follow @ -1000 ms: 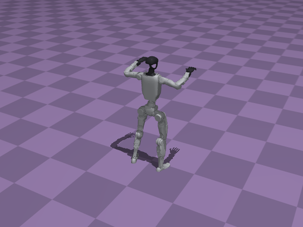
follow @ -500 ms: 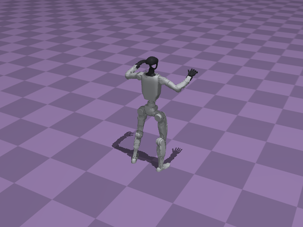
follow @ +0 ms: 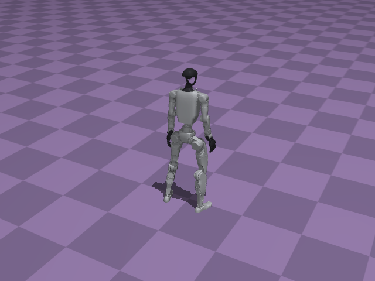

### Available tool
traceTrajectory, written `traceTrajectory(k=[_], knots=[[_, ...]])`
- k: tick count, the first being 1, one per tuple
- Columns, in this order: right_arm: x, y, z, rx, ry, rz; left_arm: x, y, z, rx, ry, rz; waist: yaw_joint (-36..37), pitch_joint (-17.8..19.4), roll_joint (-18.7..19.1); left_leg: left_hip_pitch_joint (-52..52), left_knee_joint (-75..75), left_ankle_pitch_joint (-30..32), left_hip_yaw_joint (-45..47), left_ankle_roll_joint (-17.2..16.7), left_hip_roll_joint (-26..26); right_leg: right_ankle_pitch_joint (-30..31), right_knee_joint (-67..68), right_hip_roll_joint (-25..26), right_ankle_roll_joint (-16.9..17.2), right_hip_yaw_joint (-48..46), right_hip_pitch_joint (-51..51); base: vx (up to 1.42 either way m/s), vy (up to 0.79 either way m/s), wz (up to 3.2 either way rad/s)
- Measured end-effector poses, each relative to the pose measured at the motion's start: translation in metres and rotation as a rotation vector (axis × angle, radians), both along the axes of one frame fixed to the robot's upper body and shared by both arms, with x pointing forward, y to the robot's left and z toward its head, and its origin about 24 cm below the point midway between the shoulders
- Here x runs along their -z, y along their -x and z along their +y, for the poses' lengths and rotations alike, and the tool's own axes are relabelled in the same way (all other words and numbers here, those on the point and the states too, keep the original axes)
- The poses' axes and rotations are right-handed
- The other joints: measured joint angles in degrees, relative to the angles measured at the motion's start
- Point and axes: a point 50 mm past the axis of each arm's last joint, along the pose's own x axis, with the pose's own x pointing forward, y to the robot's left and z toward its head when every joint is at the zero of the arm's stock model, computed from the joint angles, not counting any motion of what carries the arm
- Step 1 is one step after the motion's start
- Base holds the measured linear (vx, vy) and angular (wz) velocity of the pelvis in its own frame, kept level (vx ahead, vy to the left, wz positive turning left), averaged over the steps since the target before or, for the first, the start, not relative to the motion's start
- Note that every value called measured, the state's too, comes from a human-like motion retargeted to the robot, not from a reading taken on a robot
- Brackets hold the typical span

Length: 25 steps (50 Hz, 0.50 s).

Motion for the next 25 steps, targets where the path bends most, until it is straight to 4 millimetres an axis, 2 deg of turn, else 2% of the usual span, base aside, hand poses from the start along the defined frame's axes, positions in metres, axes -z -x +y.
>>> traceTrajectory(k=[3,5,9,11,13,16,18,22,23,25], knots=[[-0.004,-0.007,-0.008,-0.044,0.024,-0.026,0.0,0.011,0.008,-0.072,-0.026,0.026,0.36,2.3,-1.17,-1.77,0.7,0.28,-0.76,-0.03,-0.13,0.19,0.6,-0.34,0.25,-0.34,-1.33,-0.11,0.03,0.15],[-0.009,-0.019,-0.015,-0.111,0.057,-0.059,-0.002,0.009,0.017,-0.109,-0.058,0.031,1.24,4.17,-2.09,-3.34,1.39,0.59,-0.4,-0.13,-0.12,0.1,2.12,-0.57,-0.23,0.65,-3.67,-0.16,0.01,-0.03],[-0.026,-0.054,-0.028,-0.327,0.26,-0.14,-0.011,-0.014,0.034,0.016,-0.185,-0.007,1.07,8.99,-1.89,-5.53,1.78,1.67,-1.11,-0.71,0.83,2.06,6.36,-0.13,-0.25,0.9,-7.55,-0.18,0.01,0.11],[-0.037,-0.074,-0.031,-0.392,0.358,-0.193,-0.018,-0.032,0.041,0.162,-0.261,-0.036,1.16,11.33,-1.09,-6.08,1.33,2.54,-0.87,-0.88,1.65,4.03,9.77,0.55,0.39,2.19,-10.41,-0.19,0.0,-0.14],[-0.05,-0.095,-0.033,-0.381,0.401,-0.262,-0.026,-0.053,0.047,0.351,-0.343,-0.064,1.18,13.35,-0.03,-6.73,1.0,3.45,-0.6,-1.16,2.5,6.09,12.99,1.31,1.71,4.19,-13.39,-0.19,-0.02,-0.18],[-0.071,-0.126,-0.029,-0.275,0.367,-0.394,-0.042,-0.088,0.054,0.601,-0.45,-0.115,0.48,15.84,2.18,-7.12,0.17,4.3,-0.77,-1.91,3.44,5.23,13.74,2.02,3.05,6.5,-15.27,-0.14,-0.04,-0.04],[-0.087,-0.147,-0.021,-0.196,0.306,-0.482,-0.056,-0.112,0.059,0.71,-0.519,-0.15,-0.04,16.87,3.61,-7.11,-0.59,4.83,-0.7,-2.73,3.78,3.3,11.42,1.25,2.65,5.29,-14.92,-0.09,-0.08,-0.04],[-0.117,-0.183,0.0,-0.022,0.151,-0.637,-0.087,-0.159,0.069,0.83,-0.666,-0.176,0.44,15.92,5.62,-7.46,-1.87,6.04,1.38,-2.85,3.05,4.58,5.5,-3.97,1.34,-7.17,-13.22,-0.04,-0.14,-0.3],[-0.126,-0.19,0.006,0.076,0.092,-0.688,-0.095,-0.17,0.069,0.877,-0.714,-0.173,1.0,15.25,6.25,-7.44,-2.24,6.41,2.17,-3.42,2.95,5.58,4.03,-4.73,1.5,-10.44,-12.7,-0.01,-0.18,-0.45],[-0.143,-0.204,0.02,0.162,0.008,-0.77,-0.115,-0.196,0.066,0.881,-0.775,-0.238,1.53,14.25,7.2,-7.42,-2.3,6.64,3.22,-3.86,2.37,7.29,1.32,-5.5,2.62,-12.72,-11.5,0.0,-0.2,-0.38]])
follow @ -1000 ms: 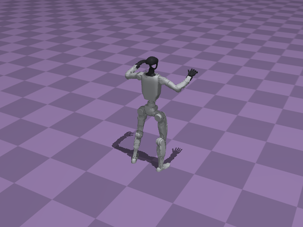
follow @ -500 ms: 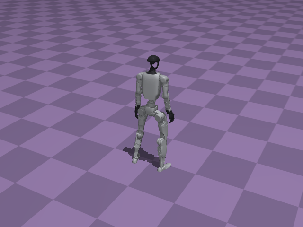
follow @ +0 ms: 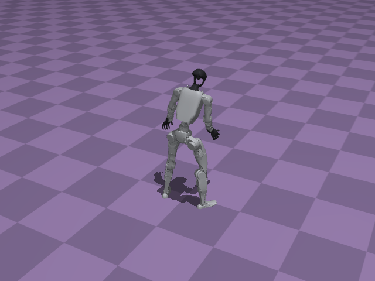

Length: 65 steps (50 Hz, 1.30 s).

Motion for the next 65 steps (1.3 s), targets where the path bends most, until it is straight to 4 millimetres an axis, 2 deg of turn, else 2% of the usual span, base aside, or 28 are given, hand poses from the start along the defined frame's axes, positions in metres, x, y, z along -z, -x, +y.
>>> traceTrajectory(k=[5,10,13,18,23,25,28,32,35,37,39,42,45,48,50,55,56,57,58,60,61,62,63,65], knots=[[-0.048,-0.029,0.044,-0.003,-0.174,-0.196,-0.05,-0.054,-0.026,0.056,0.02,-0.259,-0.72,-2.12,4.92,0.95,0.41,1.13,2.07,-1.89,1.26,0.33,-1.62,1.09,1.01,0.18,0.37,0.02,-0.23,-0.39],[-0.084,-0.044,0.086,-0.212,-0.12,-0.296,-0.078,-0.081,-0.065,0.057,0.293,-0.433,-6.5,-5.0,8.94,1.63,1.85,1.95,2.84,-2.04,2.98,-2.27,1.99,1.81,-1.62,1.43,-0.57,0.08,-0.23,-0.14],[-0.101,-0.043,0.093,-0.171,-0.218,-0.381,-0.089,-0.092,-0.099,0.131,0.335,-0.462,-10.22,-7.17,10.03,1.15,4.89,3.61,3.1,-1.44,3.81,-3.74,3.99,1.45,-3.04,2.46,-0.73,0.13,-0.2,-0.08],[-0.118,-0.039,0.076,-0.132,-0.246,-0.501,-0.118,-0.105,-0.173,0.438,0.289,-0.477,-13.53,-10.78,8.97,0.06,14.1,7.29,4.7,1.24,5.46,-4.72,4.52,1.24,-3.9,7.7,-1.07,0.16,-0.17,-0.77],[-0.144,-0.036,0.049,-0.009,-0.187,-0.634,-0.165,-0.108,-0.241,0.682,0.234,-0.6,-19.82,-14.73,7.74,0.47,18.94,10.71,3.74,3.43,6.12,-4.23,1.9,2.53,-3.05,13.28,-0.44,0.18,-0.1,-1.06],[-0.161,-0.036,0.033,0.0,-0.125,-0.693,-0.189,-0.107,-0.264,0.767,0.195,-0.666,-22.6,-16.43,7.65,1.18,19.95,11.99,3.5,3.56,6.36,-3.9,0.64,3.3,-2.5,15.55,-0.15,0.2,-0.08,-1.13],[-0.201,-0.031,0.004,0.056,-0.062,-0.857,-0.235,-0.1,-0.299,0.891,0.193,-0.804,-26.4,-19.08,8.23,2.34,20.88,14.32,2.43,2.97,6.59,-3.51,-1.08,4.63,-1.49,18.82,0.33,0.21,-0.07,-1.13],[-0.27,-0.017,-0.021,0.116,0.083,-1.106,-0.306,-0.078,-0.337,1.069,0.148,-1.042,-31.28,-21.13,8.8,4.39,21.6,17.25,0.44,1.55,6.63,-3.09,-3.09,6.62,-1.2,23.49,1.21,0.21,-0.06,-1.2],[-0.325,0.004,-0.027,0.17,0.208,-1.323,-0.358,-0.054,-0.351,1.149,0.128,-1.265,-35.17,-21.65,9.03,6.18,22.21,19.56,-0.82,0.11,6.52,-2.97,-4.09,8.17,-1.39,27.53,1.82,0.2,-0.07,-1.31],[-0.359,0.024,-0.028,0.202,0.246,-1.479,-0.389,-0.037,-0.356,1.185,0.131,-1.401,-37.48,-21.76,9.14,7.23,22.59,21.23,-2.02,-0.5,6.09,-2.85,-4.53,9.07,-1.33,30.34,2.15,0.19,-0.06,-1.33],[-0.389,0.047,-0.03,0.249,0.36,-1.614,-0.417,-0.015,-0.361,1.232,0.105,-1.535,-39.05,-21.74,9.36,7.96,23.11,23.01,-3.69,-0.69,5.46,-2.64,-4.98,9.86,-1.15,33.05,2.5,0.18,-0.05,-1.3],[-0.423,0.091,-0.031,0.359,0.488,-1.847,-0.454,0.026,-0.371,1.31,0.07,-1.751,-40.01,-21.73,10.03,8.39,24.16,25.95,-7.21,-1.2,4.09,-2.34,-5.47,10.93,-0.48,37.23,2.84,0.17,-0.03,-1.28],[-0.446,0.136,-0.031,0.499,0.738,-2.034,-0.479,0.075,-0.383,1.376,0.061,-1.978,-38.81,-22.87,11.67,8.07,25.0,29.2,-12.1,-2.83,1.97,-1.85,-5.8,11.96,1.18,41.28,2.58,0.15,-0.02,-1.31],[-0.455,0.175,-0.023,0.628,0.918,-2.201,-0.499,0.112,-0.377,1.424,-0.054,-2.192,-40.08,-22.36,12.12,7.67,25.2,32.64,-18.43,-5.54,-1.15,-1.32,-6.0,13.42,1.54,46.25,1.77,0.11,0.0,-1.43],[-0.458,0.201,-0.016,0.722,1.101,-2.299,-0.506,0.138,-0.374,1.47,-0.091,-2.319,-40.59,-21.87,12.51,7.43,25.07,34.53,-23.55,-7.36,-3.75,-0.73,-6.49,14.13,2.47,49.05,1.39,0.09,0.05,-1.31],[-0.451,0.255,0.007,0.926,1.544,-2.508,-0.515,0.198,-0.361,1.5,-0.166,-2.645,-41.92,-21.55,13.21,8.32,21.53,39.49,-31.32,-7.48,-13.36,0.33,-9.28,10.51,5.22,54.77,0.77,0.1,0.22,-1.04],[-0.448,0.261,0.011,-0.936,-1.607,2.527,-0.515,0.206,-0.358,1.49,-0.18,-2.697,-42.14,-21.36,13.59,8.9,20.53,40.1,-32.25,-7.48,-14.59,0.62,-10.2,10.12,5.27,55.78,0.83,0.12,0.23,-1.04],[-0.445,0.266,0.016,-0.913,-1.615,2.459,-0.516,0.213,-0.356,1.478,-0.193,-2.745,-42.33,-21.15,14.03,9.53,19.55,40.57,-33.12,-7.48,-15.62,0.96,-11.16,9.85,5.21,56.75,0.92,0.12,0.19,-1.05],[-0.442,0.27,0.02,-0.891,-1.626,2.396,-0.516,0.218,-0.353,-1.455,0.204,2.764,-42.45,-20.89,14.61,10.22,18.58,40.77,-33.86,-7.48,-16.28,1.4,-12.18,9.82,4.96,57.64,1.06,0.11,0.14,-1.07],[-0.438,0.275,0.026,-0.85,-1.66,2.267,-0.518,0.227,-0.348,-1.368,0.221,2.753,-42.08,-19.97,16.41,11.83,16.93,40.33,-34.85,-7.48,-16.6,2.7,-14.49,10.58,4.51,59.42,1.61,0.1,0.08,-1.12],[-0.437,0.275,0.029,-0.839,-1.697,2.203,-0.51,0.233,-0.349,-1.489,0.081,2.675,-41.49,-19.59,17.29,12.55,16.4,39.93,-34.79,-7.48,-16.46,2.88,-14.59,11.35,4.82,60.29,1.57,0.07,0.03,-1.09],[-0.438,0.275,0.03,-0.834,-1.725,2.146,-0.507,0.235,-0.348,-1.528,0.029,2.643,-41.2,-19.31,18.06,13.14,15.93,39.64,-34.71,-7.48,-16.32,3.04,-14.65,12.04,5.04,61.09,1.47,0.05,-0.01,-0.95],[-0.439,0.276,0.03,-0.842,-1.741,2.102,-0.516,0.231,-0.344,-1.417,0.153,2.718,-41.51,-19.26,18.63,13.45,15.55,39.57,-34.62,-7.48,-16.21,3.15,-14.65,12.56,5.1,61.79,1.27,0.03,-0.04,-0.79],[-0.44,0.275,0.032,-0.829,-1.782,2.036,-0.516,0.228,-0.344,-1.391,0.214,2.735,-42.02,-18.69,19.76,13.75,15.33,39.24,-33.94,-7.48,-15.8,3.32,-14.65,13.5,5.23,62.76,0.92,0.01,-0.04,-0.61]])
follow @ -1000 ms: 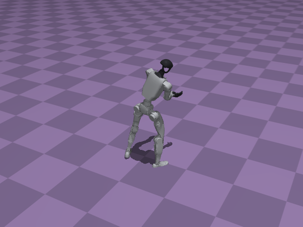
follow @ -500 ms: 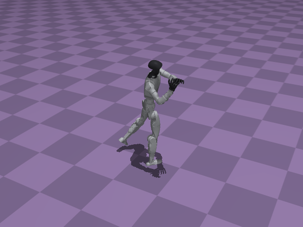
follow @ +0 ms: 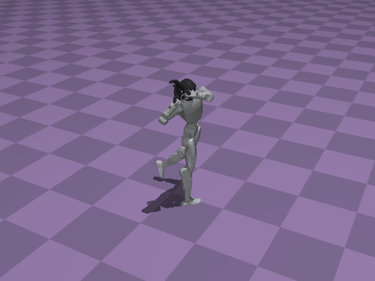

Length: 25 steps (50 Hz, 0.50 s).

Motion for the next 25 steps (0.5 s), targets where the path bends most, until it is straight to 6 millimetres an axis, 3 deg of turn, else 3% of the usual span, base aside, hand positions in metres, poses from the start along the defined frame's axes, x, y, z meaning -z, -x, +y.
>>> traceTrajectory(k=[7,13,16,20,21,23,25], knots=[[-0.002,0.0,-0.004,-0.008,-0.021,-0.019,0.002,-0.001,-0.006,-0.063,-0.057,-0.03,-2.19,2.05,1.88,0.44,0.58,-2.28,3.0,0.0,0.21,-0.43,0.0,0.08,0.2,-0.42,0.15,-0.01,0.06,-0.14],[-0.007,-0.01,-0.028,-0.27,-0.182,0.031,0.0,-0.003,-0.021,-0.107,-0.085,-0.017,-3.9,8.59,1.09,0.66,2.63,-12.69,7.11,0.0,2.33,2.04,0.0,1.17,0.21,-2.6,-1.54,-0.24,0.01,-0.14],[-0.003,-0.024,-0.046,-0.511,-0.313,0.1,-0.004,-0.013,-0.026,-0.217,-0.089,-0.035,-5.57,13.64,0.04,0.53,3.9,-20.33,12.22,1.47,5.3,3.1,1.21,2.78,-2.02,-4.48,-3.44,-0.37,0.0,0.08],[0.008,-0.061,-0.073,-0.867,-0.551,0.207,0.005,-0.044,-0.045,-0.386,-0.192,0.035,-7.43,16.83,-0.42,0.32,4.34,-28.6,20.44,4.86,8.56,0.05,7.58,0.73,-3.31,-12.02,-6.55,-0.38,0.16,1.73],[0.015,-0.077,-0.081,-0.956,-0.627,0.287,0.01,-0.061,-0.05,-0.488,-0.258,0.066,-8.2,16.5,-0.65,0.12,4.41,-30.8,22.76,5.13,10.03,-1.96,12.15,-0.15,-3.56,-15.55,-8.12,-0.37,0.13,2.95],[0.038,-0.113,-0.104,-1.098,-0.904,0.321,0.027,-0.092,-0.066,-0.672,-0.423,0.153,-7.84,15.35,-1.45,0.16,4.52,-34.85,29.18,5.99,13.69,-6.11,23.14,-3.4,-3.6,-24.0,-11.2,-0.35,0.1,3.66],[0.075,-0.161,-0.119,-1.208,-1.216,0.438,0.057,-0.129,-0.086,-0.86,-0.625,0.287,-4.67,12.47,-2.84,0.03,4.87,-38.18,36.4,7.45,17.72,-9.58,33.99,-8.91,-4.61,-33.28,-13.0,-0.3,0.06,4.23]])
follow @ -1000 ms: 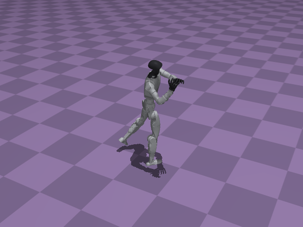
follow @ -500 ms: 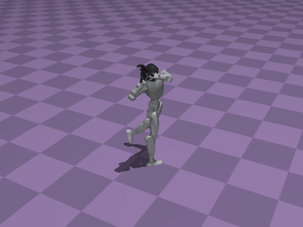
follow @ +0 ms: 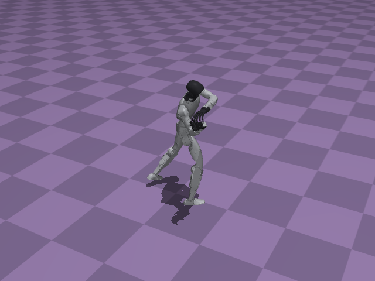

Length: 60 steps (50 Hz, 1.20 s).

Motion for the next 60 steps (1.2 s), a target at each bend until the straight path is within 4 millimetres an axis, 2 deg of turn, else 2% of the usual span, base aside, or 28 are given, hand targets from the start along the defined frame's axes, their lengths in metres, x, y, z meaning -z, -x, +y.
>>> traceTrajectory(k=[2,3,5,6,7,8,10,11,12,13,14,15,17,18,20,23,25,27,30,32,34,37,42,45,50,55,58,60], knots=[[0.04,-0.049,0.009,-0.31,-0.212,0.131,0.038,-0.05,-0.009,-0.174,-0.031,0.23,4.61,-4.58,-1.67,-2.1,0.95,-3.07,4.18,1.69,3.37,-2.47,6.18,-6.02,-2.51,-7.98,1.67,-0.24,0.05,4.73],[0.051,-0.063,0.022,-0.475,-0.317,0.064,0.059,-0.076,-0.007,-0.236,0.001,0.36,7.09,-6.69,-2.51,-3.86,2.18,-4.31,5.13,2.49,4.89,-3.36,8.18,-8.91,-3.41,-12.07,3.58,-0.19,0.09,5.07],[0.071,-0.105,0.043,-0.761,-0.382,0.206,0.098,-0.129,0.013,-0.378,0.149,0.7,13.45,-11.41,-3.81,-7.83,4.84,-6.62,5.55,5.6,7.5,-3.51,10.6,-13.69,-4.82,-20.84,8.64,-0.14,0.15,5.13],[0.081,-0.134,0.049,-0.672,-0.323,0.511,0.115,-0.148,0.028,-0.401,0.288,0.882,18.54,-13.85,-4.48,-10.27,4.48,-7.17,1.62,6.38,7.78,-2.12,11.24,-14.52,-5.26,-24.91,11.31,-0.11,0.2,4.8],[0.087,-0.152,0.054,-0.648,-0.292,0.676,0.128,-0.166,0.045,-0.454,0.428,0.987,23.63,-15.91,-5.11,-12.58,3.86,-7.35,-3.05,6.68,7.91,-0.42,11.86,-14.99,-5.76,-28.6,13.95,-0.08,0.22,4.44],[0.075,-0.157,0.068,-0.81,-0.315,0.575,0.129,-0.182,0.065,-0.535,0.541,0.954,28.75,-17.22,-5.69,-14.62,2.72,-6.78,-9.19,6.01,7.73,1.89,12.44,-14.74,-6.39,-31.51,16.51,-0.04,0.21,4.29],[0.051,-0.174,0.094,-1.303,-0.144,0.386,0.127,-0.211,0.107,-0.74,0.553,0.864,37.4,-18.11,-8.13,-17.57,0.75,-5.05,-20.72,3.83,7.07,6.73,12.68,-12.87,-7.62,-35.12,22.13,0.03,0.19,4.23],[0.037,-0.178,0.107,-1.462,-0.118,0.295,0.119,-0.222,0.129,-0.793,0.621,0.956,41.01,-17.58,-10.13,-18.18,-0.51,-3.8,-25.0,2.13,6.0,8.87,12.13,-11.6,-7.51,-34.82,24.84,0.1,0.19,4.28],[0.025,-0.183,0.121,-1.546,-0.057,0.303,0.11,-0.232,0.152,-0.83,0.719,1.045,44.44,-17.08,-12.2,-18.69,-1.93,-2.6,-29.1,0.65,4.72,10.87,11.5,-10.32,-7.41,-33.91,27.27,0.14,0.19,4.24],[0.019,-0.189,0.138,-1.483,0.092,0.513,0.1,-0.241,0.179,-0.853,0.871,1.124,47.5,-16.65,-14.38,-18.96,-3.68,-1.51,-32.84,-0.39,3.03,12.6,10.72,-9.01,-7.33,-31.8,29.13,0.17,0.16,4.11],[0.011,-0.189,0.159,-1.573,0.119,0.521,0.086,-0.248,0.214,-0.89,1.032,1.119,49.66,-16.14,-16.34,-19.38,-5.6,-0.43,-36.45,-1.18,1.25,14.08,9.96,-7.56,-7.45,-29.15,30.4,0.2,0.14,3.97],[0.002,-0.186,0.183,-1.744,0.079,0.434,0.07,-0.25,0.253,-0.933,1.199,1.068,51.37,-15.58,-18.18,-19.89,-7.59,0.63,-39.99,-1.82,-0.56,15.42,9.19,-6.04,-7.67,-26.24,31.37,0.21,0.12,3.72],[-0.017,-0.18,0.215,-1.756,0.242,0.544,0.048,-0.245,0.317,-1.043,1.336,0.938,56.38,-15.05,-21.22,-20.9,-13.1,3.04,-45.2,-1.95,-3.6,17.09,7.67,-3.71,-7.91,-22.2,32.04,0.22,0.1,3.3],[-0.027,-0.177,0.232,-1.72,0.405,0.664,0.041,-0.241,0.342,-1.083,1.362,0.922,59.43,-14.45,-22.55,-21.3,-16.24,4.5,-47.04,-1.2,-4.94,17.64,7.01,-2.94,-7.86,-20.87,32.04,0.23,0.08,2.78],[-0.036,-0.169,0.258,-1.67,0.588,0.809,0.036,-0.233,0.379,-1.063,1.431,0.943,67.06,-12.6,-25.01,-21.85,-21.56,7.17,-49.41,0.15,-7.07,18.37,5.02,-1.79,-7.56,-18.9,32.3,0.25,0.06,2.15],[-0.029,-0.167,0.274,-1.613,0.662,0.921,0.055,-0.231,0.403,-1.009,1.413,1.05,82.14,-9.19,-27.95,-23.86,-24.63,8.75,-50.43,1.23,-9.68,19.67,1.88,-1.85,-6.11,-17.6,31.92,0.28,0.06,1.18],[-0.014,-0.167,0.29,-1.565,0.881,1.1,0.074,-0.226,0.417,-0.939,1.346,1.189,89.68,-7.02,-29.34,-25.56,-25.95,9.28,-51.47,3.12,-11.37,20.39,0.13,-2.23,-5.3,-18.52,31.46,0.28,0.07,0.99],[0.0,-0.159,0.304,-1.715,0.653,0.967,0.087,-0.215,0.422,-0.832,1.315,1.265,94.07,-5.39,-30.3,-26.37,-27.55,9.9,-53.13,3.82,-12.44,21.61,-2.23,-1.72,-4.7,-20.96,32.43,0.28,0.05,1.25],[0.024,-0.15,0.322,-1.734,0.684,0.986,0.096,-0.194,0.407,-0.637,1.166,1.364,97.67,-2.99,-30.48,-26.6,-30.35,11.06,-56.56,4.48,-13.62,24.38,-4.07,-0.45,-4.06,-23.79,33.5,0.23,0.06,1.38],[0.045,-0.146,0.329,-1.777,0.705,1.014,0.1,-0.183,0.387,-0.536,1.063,1.365,98.28,-1.73,-30.13,-27.14,-30.38,11.65,-58.42,4.89,-14.98,26.58,-3.77,0.47,-3.77,-23.82,33.58,0.17,0.05,1.48],[0.063,-0.14,0.335,-1.819,0.77,1.041,0.104,-0.172,0.369,-0.507,0.965,1.313,97.6,-1.15,-29.78,-27.41,-30.55,12.13,-60.12,5.27,-16.11,29.11,-3.04,1.67,-3.12,-21.52,33.01,0.14,0.04,1.32],[0.073,-0.13,0.337,-1.844,0.867,1.042,0.11,-0.165,0.347,-0.493,0.872,1.246,95.77,-1.17,-29.42,-27.24,-30.85,12.32,-62.45,5.33,-16.86,33.09,-2.05,4.18,-0.97,-15.0,31.84,0.1,0.04,0.88],[0.068,-0.13,0.322,-1.794,0.84,0.969,0.112,-0.159,0.331,-0.417,0.904,1.168,90.39,-2.61,-29.4,-25.73,-32.95,12.14,-64.07,3.56,-15.03,38.49,-1.56,8.03,4.54,-6.56,30.74,0.03,0.0,0.19],[0.057,-0.129,0.315,-1.813,0.774,0.87,0.101,-0.158,0.33,-0.381,0.959,1.084,87.28,-4.86,-29.12,-25.95,-33.96,11.17,-63.47,1.45,-9.74,41.06,-1.3,12.56,4.82,-4.15,28.58,-0.05,-0.17,-0.56],[0.05,-0.133,0.306,-1.677,0.823,0.886,0.102,-0.164,0.32,-0.343,1.003,1.075,82.28,-6.91,-28.56,-25.5,-33.98,10.79,-60.43,0.0,-6.63,40.47,-0.18,13.71,4.82,-2.29,27.22,-0.09,-0.05,-0.71],[0.047,-0.135,0.293,-1.574,0.811,0.85,0.108,-0.166,0.313,-0.336,1.021,1.061,79.47,-7.97,-27.12,-24.98,-32.31,10.51,-54.1,1.08,-6.63,36.52,-0.43,9.83,4.82,-1.62,26.97,-0.13,0.12,-1.16],[0.053,-0.137,0.29,-1.492,0.856,0.888,0.123,-0.168,0.314,-0.362,1.048,1.072,78.35,-7.72,-26.96,-24.69,-29.89,9.51,-48.43,3.0,-8.59,31.62,0.35,4.15,4.8,-3.58,26.65,-0.14,0.15,-1.49],[0.056,-0.135,0.291,-1.418,0.917,0.913,0.134,-0.168,0.317,-0.379,1.078,1.084,77.63,-7.53,-26.72,-24.54,-28.16,8.58,-44.2,4.06,-8.58,26.9,1.44,0.66,2.75,-7.82,26.0,-0.16,0.05,-1.77]])
